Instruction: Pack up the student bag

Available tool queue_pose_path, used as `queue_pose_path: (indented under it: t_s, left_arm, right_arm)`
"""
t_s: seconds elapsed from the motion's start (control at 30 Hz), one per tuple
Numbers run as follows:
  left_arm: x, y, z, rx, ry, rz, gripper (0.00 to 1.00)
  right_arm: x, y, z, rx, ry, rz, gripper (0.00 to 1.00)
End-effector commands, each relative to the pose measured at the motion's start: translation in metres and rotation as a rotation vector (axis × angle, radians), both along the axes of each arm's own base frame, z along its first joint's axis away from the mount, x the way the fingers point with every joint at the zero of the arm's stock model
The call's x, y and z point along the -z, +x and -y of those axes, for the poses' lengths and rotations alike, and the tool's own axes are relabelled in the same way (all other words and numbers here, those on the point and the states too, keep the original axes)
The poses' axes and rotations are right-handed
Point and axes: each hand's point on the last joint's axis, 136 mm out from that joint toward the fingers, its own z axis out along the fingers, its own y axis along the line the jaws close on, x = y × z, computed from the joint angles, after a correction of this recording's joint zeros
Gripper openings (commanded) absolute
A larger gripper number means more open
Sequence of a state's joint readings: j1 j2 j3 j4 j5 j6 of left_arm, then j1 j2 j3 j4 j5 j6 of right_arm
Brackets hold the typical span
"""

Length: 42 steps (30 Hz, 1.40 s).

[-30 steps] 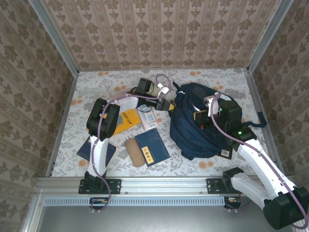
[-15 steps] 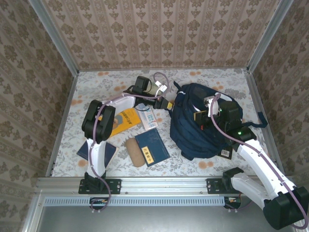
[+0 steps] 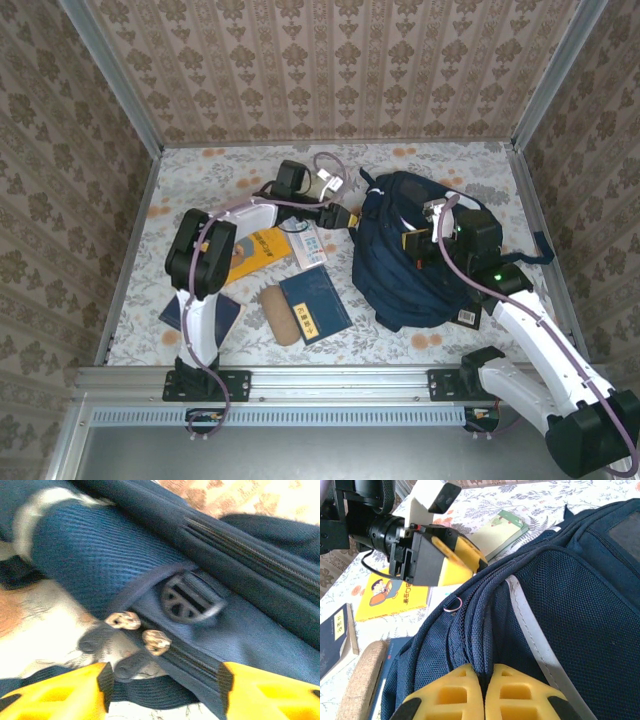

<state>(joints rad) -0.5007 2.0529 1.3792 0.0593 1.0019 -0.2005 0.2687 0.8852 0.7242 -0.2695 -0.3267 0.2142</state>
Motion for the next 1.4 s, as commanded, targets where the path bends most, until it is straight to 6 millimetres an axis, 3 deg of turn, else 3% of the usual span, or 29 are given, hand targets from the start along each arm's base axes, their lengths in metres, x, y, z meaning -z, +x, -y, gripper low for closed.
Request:
queue_pose_path:
  t_s: [0.0, 0.13, 0.27, 0.3, 0.33, 0.43, 0.57, 0.67, 0.77, 0.83, 0.93, 1.03, 1.17, 1.3, 1.37]
  left_arm:
    - [-0.025, 0.036, -0.011, -0.196, 0.031, 0.029, 0.69]
    - [-0.015, 0.072, -0.016, -0.354, 0.201, -0.107, 0.72]
    - [-0.003, 0.086, 0.010, -0.332, 0.277, -0.193, 0.80]
    - [0.004, 0.083, 0.021, -0.304, 0.300, -0.199, 0.93]
    - [0.011, 0.085, 0.026, -0.308, 0.344, -0.194, 0.97]
    - [0.037, 0.085, 0.044, -0.272, 0.419, -0.227, 0.99]
    - [0.067, 0.087, 0.051, -0.278, 0.468, -0.256, 1.00]
    - [0.078, 0.087, 0.054, -0.278, 0.486, -0.261, 1.00]
    - [0.083, 0.082, 0.064, -0.252, 0.452, -0.289, 0.94]
    - [0.082, 0.082, 0.070, -0.239, 0.417, -0.310, 0.70]
    - [0.069, 0.082, 0.076, -0.214, 0.331, -0.356, 0.31]
    - [0.046, 0.094, 0.071, -0.245, 0.252, -0.360, 0.03]
    - [-0.015, 0.121, 0.045, -0.329, 0.093, -0.348, 0.00]
    - [-0.074, 0.147, -0.014, -0.491, -0.021, -0.316, 0.00]
    - [-0.090, 0.150, -0.044, -0.578, -0.061, -0.317, 0.00]
  right_arm:
    - [-0.012, -0.004, -0.016, -0.058, 0.062, 0.020, 0.00]
    - [0.022, -0.017, -0.035, -0.146, -0.084, -0.071, 0.00]
    - [0.046, -0.031, -0.049, -0.218, -0.212, -0.105, 0.00]
    - [0.048, -0.031, -0.049, -0.218, -0.210, -0.107, 0.00]
    - [0.048, -0.032, -0.049, -0.215, -0.208, -0.106, 0.00]
    - [0.049, -0.033, -0.049, -0.210, -0.195, -0.097, 0.00]
    - [0.051, -0.034, -0.052, -0.222, -0.183, -0.109, 0.00]
    - [0.053, -0.033, -0.054, -0.228, -0.177, -0.114, 0.00]
    - [0.054, -0.032, -0.056, -0.232, -0.174, -0.119, 0.00]
    - [0.053, -0.031, -0.055, -0.225, -0.179, -0.113, 0.00]
    - [0.047, -0.028, -0.052, -0.211, -0.186, -0.094, 0.00]
    - [0.040, -0.025, -0.049, -0.191, -0.199, -0.073, 0.00]
    - [0.023, -0.015, -0.044, -0.149, -0.225, -0.031, 0.00]
    - [-0.005, 0.002, -0.042, -0.117, -0.264, 0.046, 0.00]
    - [-0.013, 0.011, -0.046, -0.131, -0.297, 0.068, 0.00]
